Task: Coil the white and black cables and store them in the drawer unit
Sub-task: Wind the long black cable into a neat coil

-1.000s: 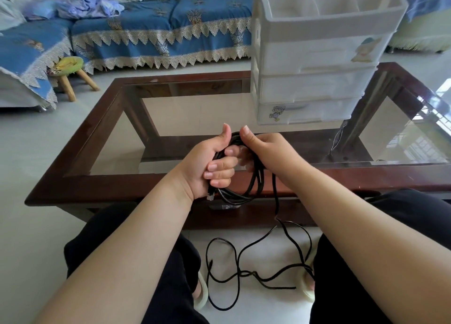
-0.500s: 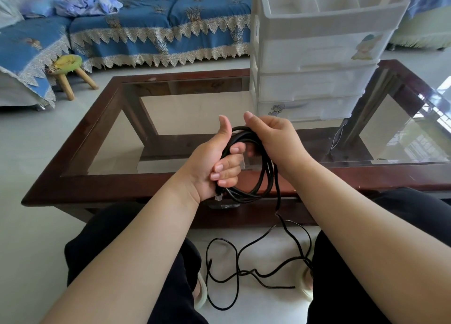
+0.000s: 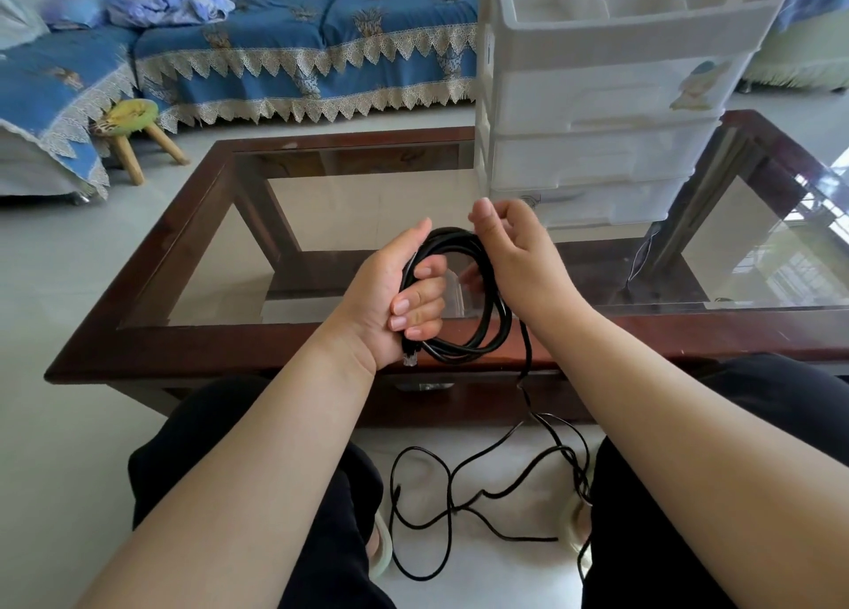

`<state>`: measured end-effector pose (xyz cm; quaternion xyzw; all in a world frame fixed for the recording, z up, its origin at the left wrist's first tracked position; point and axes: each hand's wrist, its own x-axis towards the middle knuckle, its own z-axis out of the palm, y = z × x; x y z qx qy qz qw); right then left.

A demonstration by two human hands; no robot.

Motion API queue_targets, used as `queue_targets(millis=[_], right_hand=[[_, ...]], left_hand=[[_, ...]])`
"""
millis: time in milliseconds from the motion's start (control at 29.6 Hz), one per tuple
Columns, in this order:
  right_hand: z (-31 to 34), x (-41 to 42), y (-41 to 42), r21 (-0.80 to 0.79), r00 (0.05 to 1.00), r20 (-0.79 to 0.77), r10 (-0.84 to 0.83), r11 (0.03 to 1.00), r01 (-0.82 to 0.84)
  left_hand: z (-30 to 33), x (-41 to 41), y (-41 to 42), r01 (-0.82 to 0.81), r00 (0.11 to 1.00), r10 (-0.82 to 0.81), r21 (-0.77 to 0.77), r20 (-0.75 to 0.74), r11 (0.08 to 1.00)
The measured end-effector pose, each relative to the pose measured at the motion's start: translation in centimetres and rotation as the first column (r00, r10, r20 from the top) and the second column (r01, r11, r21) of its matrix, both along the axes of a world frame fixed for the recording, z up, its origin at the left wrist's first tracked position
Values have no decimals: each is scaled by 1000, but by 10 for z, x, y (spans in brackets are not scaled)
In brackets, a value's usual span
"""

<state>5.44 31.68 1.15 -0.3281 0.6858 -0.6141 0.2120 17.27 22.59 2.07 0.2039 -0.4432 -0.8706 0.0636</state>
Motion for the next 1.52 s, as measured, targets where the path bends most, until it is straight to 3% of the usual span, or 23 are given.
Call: queue_targets(millis=[135, 270, 371, 574, 776, 844, 945, 1046, 1283, 1384, 1519], right_hand=[[-16, 2, -5, 345, 989, 141, 55, 933, -101], [-26, 11, 2, 360, 945, 292, 150, 898, -253], [-37, 12, 8, 361, 957, 239, 167, 899, -247], [-58, 28, 24, 551, 941, 90, 326, 771, -319], [-68, 17, 34, 480, 992, -24, 127, 872, -100], [-66, 14, 37, 509, 983, -147, 111, 861, -22], [-57, 15, 37, 569, 863, -470, 187, 812, 133], [-47, 18, 35, 593, 723, -610, 325, 792, 145], [-35, 36, 37, 804, 488, -491, 722, 591, -65], [-27, 40, 38, 810, 417, -473, 776, 569, -143], [-18, 39, 41, 770, 413, -468, 781, 590, -243]], left_hand=[[4, 2, -10, -176, 982, 177, 24, -67, 984], [8, 10, -30, -374, 906, 387, 106, -171, 921], [7, 15, -40, -469, 844, 489, 139, -221, 872], [5, 22, -56, -538, 778, 583, 231, -235, 811], [1, 25, -64, -656, 684, 710, 282, -168, 700], [-2, 22, -62, -687, 664, 736, 280, -132, 671], [-4, 14, -55, -732, 660, 747, 152, -80, 664], [-6, 4, -45, -728, 685, 727, -90, -56, 679], [-11, -6, -24, -483, 858, 512, -397, -38, 780], [-15, -6, -15, -321, 923, 385, -584, -16, 745], [-18, -8, -3, -151, 962, 269, -732, 46, 664]])
